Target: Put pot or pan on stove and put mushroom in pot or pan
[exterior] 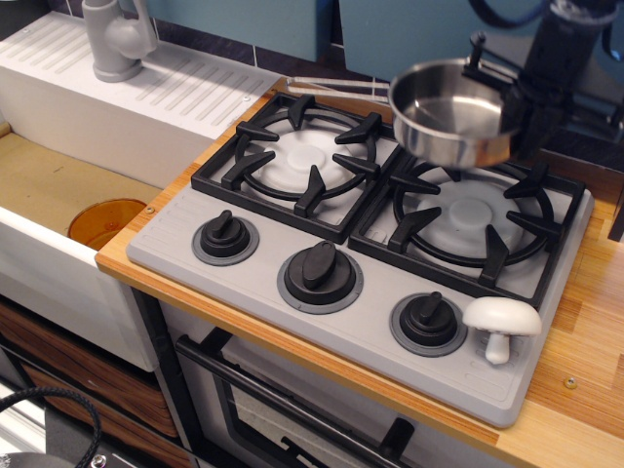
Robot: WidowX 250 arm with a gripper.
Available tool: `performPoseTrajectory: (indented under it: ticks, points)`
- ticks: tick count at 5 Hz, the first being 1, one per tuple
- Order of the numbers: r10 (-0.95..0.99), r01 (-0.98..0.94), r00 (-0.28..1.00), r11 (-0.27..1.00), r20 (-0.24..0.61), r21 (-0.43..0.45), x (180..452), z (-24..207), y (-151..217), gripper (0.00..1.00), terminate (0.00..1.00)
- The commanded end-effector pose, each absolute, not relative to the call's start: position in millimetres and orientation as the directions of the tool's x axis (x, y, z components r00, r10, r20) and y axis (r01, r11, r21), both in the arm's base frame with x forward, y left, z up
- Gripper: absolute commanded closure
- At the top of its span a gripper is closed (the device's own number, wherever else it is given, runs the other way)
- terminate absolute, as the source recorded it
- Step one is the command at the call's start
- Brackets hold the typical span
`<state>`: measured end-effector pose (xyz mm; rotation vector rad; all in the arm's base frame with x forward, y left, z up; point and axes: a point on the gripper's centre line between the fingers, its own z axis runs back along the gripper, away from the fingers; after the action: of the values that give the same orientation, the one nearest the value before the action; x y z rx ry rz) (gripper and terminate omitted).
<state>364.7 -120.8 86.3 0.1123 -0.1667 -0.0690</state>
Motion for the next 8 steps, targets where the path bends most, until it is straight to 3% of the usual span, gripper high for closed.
performPoseTrajectory:
  ticks: [1,2,3,5,8]
  points:
    - [-0.068,0.043,0.972,0.993,0.224,0.114,355.9,84.1,-143.2,1.0,0.0]
    - [-0.073,0.045,0.967,0.992,0.246,0.118,350.7,73.5,-150.9,1.0,0.0]
    - [-0.062,0.029,0.959,0.992,0.277,0.123,350.4,72.6,-152.0,0.0,0.0]
    - [-0.073,0.044,0.958,0.993,0.278,0.11,355.9,81.5,-143.6,0.0,0.0]
    - [-0.074,0.052,0.978,0.992,0.197,0.117,346.1,125.5,-133.1,0.0,0.0]
